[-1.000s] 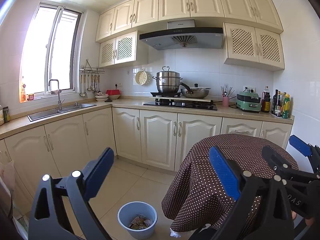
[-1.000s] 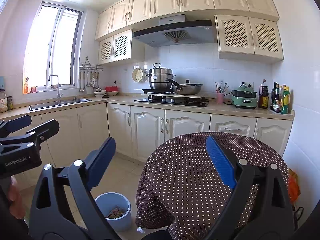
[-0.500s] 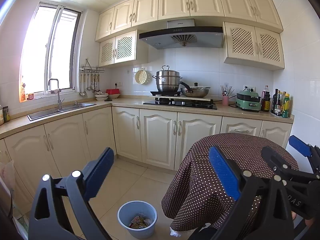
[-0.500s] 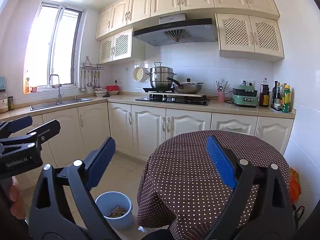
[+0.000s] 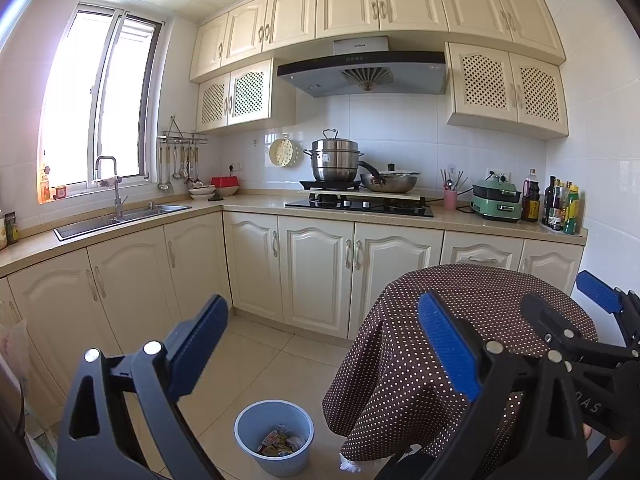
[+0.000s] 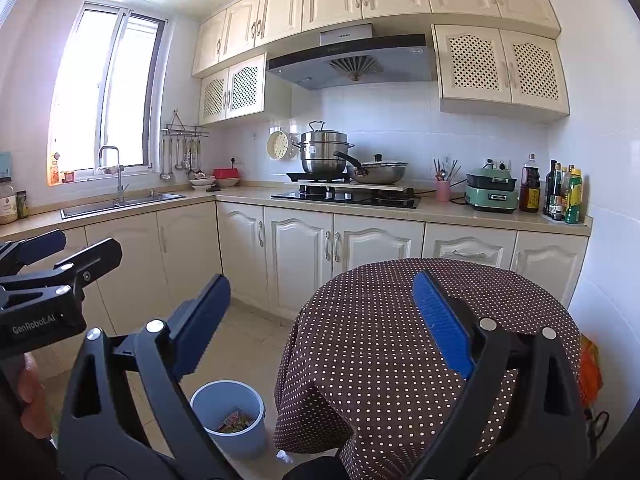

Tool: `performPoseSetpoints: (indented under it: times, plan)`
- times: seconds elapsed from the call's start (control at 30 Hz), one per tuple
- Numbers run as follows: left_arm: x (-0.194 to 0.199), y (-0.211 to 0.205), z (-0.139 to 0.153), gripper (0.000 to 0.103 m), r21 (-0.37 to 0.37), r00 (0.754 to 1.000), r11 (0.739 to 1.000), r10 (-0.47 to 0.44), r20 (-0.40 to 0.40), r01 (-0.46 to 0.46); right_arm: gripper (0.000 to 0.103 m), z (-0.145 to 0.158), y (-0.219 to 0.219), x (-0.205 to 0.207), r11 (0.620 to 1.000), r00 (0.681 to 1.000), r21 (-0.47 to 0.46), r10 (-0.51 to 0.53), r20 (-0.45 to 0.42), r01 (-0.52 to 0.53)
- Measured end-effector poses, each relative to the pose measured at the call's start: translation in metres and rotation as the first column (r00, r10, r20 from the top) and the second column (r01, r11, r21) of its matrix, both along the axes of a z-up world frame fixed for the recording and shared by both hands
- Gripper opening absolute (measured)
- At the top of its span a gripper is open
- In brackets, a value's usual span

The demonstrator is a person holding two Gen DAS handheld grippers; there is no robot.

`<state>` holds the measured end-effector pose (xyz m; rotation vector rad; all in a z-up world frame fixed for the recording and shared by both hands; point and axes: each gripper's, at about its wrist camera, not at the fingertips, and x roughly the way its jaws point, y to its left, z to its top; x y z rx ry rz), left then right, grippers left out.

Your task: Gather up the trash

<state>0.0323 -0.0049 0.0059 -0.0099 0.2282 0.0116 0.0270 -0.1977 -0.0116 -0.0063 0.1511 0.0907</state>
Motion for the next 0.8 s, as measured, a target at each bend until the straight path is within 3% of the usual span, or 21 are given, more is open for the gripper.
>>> performPoseSetpoints:
  times: [0.8]
  plan:
    - [0.0013, 0.0039, -0.0062, 0.094, 0.001, 1.0, 1.0, -0.009, -0.004, 0.009, 0.091, -0.0041, -0.0007, 0.0009, 1.0, 1.0, -0.001, 0.001, -0.011, -0.001]
